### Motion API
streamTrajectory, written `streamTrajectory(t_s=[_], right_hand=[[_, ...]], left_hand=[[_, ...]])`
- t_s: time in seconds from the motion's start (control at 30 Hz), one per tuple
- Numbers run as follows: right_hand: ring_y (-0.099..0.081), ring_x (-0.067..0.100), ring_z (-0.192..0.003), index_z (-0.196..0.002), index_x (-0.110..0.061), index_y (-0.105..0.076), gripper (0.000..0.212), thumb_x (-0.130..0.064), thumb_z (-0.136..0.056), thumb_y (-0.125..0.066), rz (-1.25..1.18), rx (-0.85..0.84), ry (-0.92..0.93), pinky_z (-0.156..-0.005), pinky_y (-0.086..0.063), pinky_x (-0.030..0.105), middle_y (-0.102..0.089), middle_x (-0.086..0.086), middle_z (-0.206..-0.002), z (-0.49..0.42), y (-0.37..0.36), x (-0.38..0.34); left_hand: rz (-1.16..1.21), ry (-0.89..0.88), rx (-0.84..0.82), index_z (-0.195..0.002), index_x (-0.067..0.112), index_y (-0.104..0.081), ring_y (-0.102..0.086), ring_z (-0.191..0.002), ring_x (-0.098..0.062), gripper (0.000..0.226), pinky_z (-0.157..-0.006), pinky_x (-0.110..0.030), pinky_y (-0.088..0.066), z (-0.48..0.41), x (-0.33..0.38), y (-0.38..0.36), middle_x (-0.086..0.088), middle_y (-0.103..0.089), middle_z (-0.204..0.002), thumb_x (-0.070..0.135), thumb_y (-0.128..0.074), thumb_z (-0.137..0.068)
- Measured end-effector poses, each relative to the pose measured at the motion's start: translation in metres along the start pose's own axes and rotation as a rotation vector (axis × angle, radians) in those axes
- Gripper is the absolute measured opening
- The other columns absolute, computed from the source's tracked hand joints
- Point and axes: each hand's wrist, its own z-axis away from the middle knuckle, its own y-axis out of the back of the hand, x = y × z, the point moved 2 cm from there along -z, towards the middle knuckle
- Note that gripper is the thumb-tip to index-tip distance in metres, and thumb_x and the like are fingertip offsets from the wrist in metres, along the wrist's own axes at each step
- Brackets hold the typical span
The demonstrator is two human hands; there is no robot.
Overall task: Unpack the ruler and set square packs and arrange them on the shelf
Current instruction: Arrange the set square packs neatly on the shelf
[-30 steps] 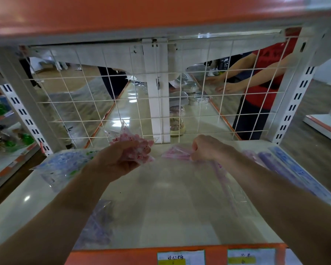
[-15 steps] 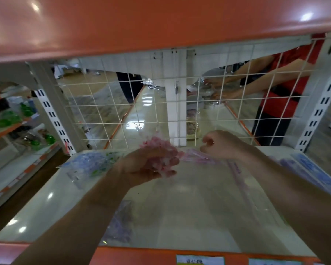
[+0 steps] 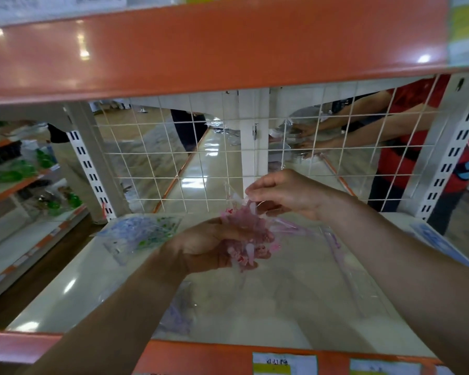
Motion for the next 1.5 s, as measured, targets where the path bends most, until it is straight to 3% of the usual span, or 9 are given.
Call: streamTrajectory(t_s=[0.27,0.53,0.67,0.8,0.87,1.0,1.1,1.33,1.5], right_hand=[[-0.061,0.006,-0.066,-0.09,-0.014,-0.072,0.009,-0.018,-0.082,-0.073,0.074,-0.003,0.021,-0.065,-0.05,0.021,-0.072,0.0,-0.081,0.0,-0.006,-0.007],[-0.067,0.015,-0.068,-0.084,-0.006,-0.067,0.008,-0.011,-0.089,-0.062,-0.2,0.317,-0.011,-0.051,-0.047,0.019,-0.074,0.009,-0.086,0.005,0.023,0.011],[-0.059,0.01,-0.056,-0.072,-0.009,-0.067,0.013,-0.006,-0.084,-0.065,-0.261,0.402,-0.02,-0.044,-0.036,0.018,-0.073,0.016,-0.087,0.012,0.031,0.02],[-0.062,0.012,-0.058,-0.078,-0.006,-0.066,0.01,-0.003,-0.087,-0.062,-0.409,0.442,0.018,-0.048,-0.049,0.019,-0.073,0.011,-0.079,0.018,0.034,0.02],[-0.068,0.016,-0.065,-0.09,-0.003,-0.061,0.005,0.0,-0.086,-0.061,-0.507,0.464,0.045,-0.056,-0.055,0.022,-0.074,0.013,-0.085,0.02,0.035,0.02],[-0.071,0.025,-0.088,-0.087,-0.006,-0.058,0.01,0.003,-0.086,-0.06,-0.586,0.347,0.116,-0.074,-0.058,0.027,-0.072,0.018,-0.098,0.025,0.03,0.019],[-0.07,0.025,-0.096,-0.086,-0.005,-0.058,0.017,0.01,-0.088,-0.052,-0.519,0.225,0.157,-0.085,-0.057,0.03,-0.071,0.017,-0.102,0.03,0.02,0.023],[-0.068,0.009,-0.1,-0.085,-0.004,-0.062,0.022,0.016,-0.085,-0.055,-0.178,0.064,0.221,-0.083,-0.053,0.018,-0.069,0.004,-0.11,0.043,0.008,0.028],[-0.064,0.001,-0.098,-0.082,-0.014,-0.07,0.017,0.003,-0.083,-0.068,0.036,0.068,0.321,-0.081,-0.049,0.013,-0.066,-0.008,-0.11,0.049,-0.008,0.028]], left_hand=[[-0.172,0.103,-0.028,-0.099,0.004,-0.073,-0.068,-0.094,-0.032,0.026,-0.081,-0.046,-0.056,0.002,-0.001,-0.007,-0.02,-0.067,-0.112,0.003,-0.067,-0.073],[0.039,0.064,0.051,-0.1,0.005,-0.073,-0.071,-0.085,-0.03,0.027,-0.063,-0.035,-0.058,0.009,0.001,0.013,-0.019,-0.069,-0.109,0.001,-0.058,-0.078],[0.233,0.083,0.097,-0.117,0.003,-0.06,-0.067,-0.06,-0.022,0.036,-0.041,-0.02,-0.049,0.01,-0.001,0.022,-0.023,-0.066,-0.107,0.003,-0.052,-0.082],[0.329,0.06,0.071,-0.102,0.01,-0.064,-0.061,-0.061,-0.019,0.036,-0.04,-0.015,-0.042,0.003,-0.003,0.031,-0.023,-0.066,-0.111,0.004,-0.077,-0.069],[0.349,0.029,0.097,-0.096,0.01,-0.062,-0.06,-0.06,-0.018,0.023,-0.04,-0.016,-0.044,0.0,-0.003,0.035,-0.026,-0.06,-0.121,0.003,-0.07,-0.076],[0.405,0.044,0.117,-0.102,0.001,-0.062,-0.055,-0.061,-0.01,0.017,-0.041,-0.012,-0.039,-0.006,-0.002,0.037,-0.023,-0.053,-0.13,0.007,-0.053,-0.088],[0.423,-0.024,0.13,-0.084,0.002,-0.069,-0.061,-0.063,-0.014,0.018,-0.041,-0.011,-0.039,-0.004,0.003,0.031,-0.019,-0.059,-0.116,0.007,-0.052,-0.088],[0.502,-0.144,0.303,-0.096,0.002,-0.057,-0.068,-0.087,-0.035,0.012,-0.044,-0.037,-0.055,0.0,0.003,0.029,-0.023,-0.067,-0.1,0.013,-0.055,-0.092],[0.494,-0.182,0.31,-0.088,-0.003,-0.062,-0.067,-0.067,-0.025,0.015,-0.051,-0.034,-0.056,-0.005,0.0,0.031,-0.021,-0.065,-0.093,0.008,-0.054,-0.093]])
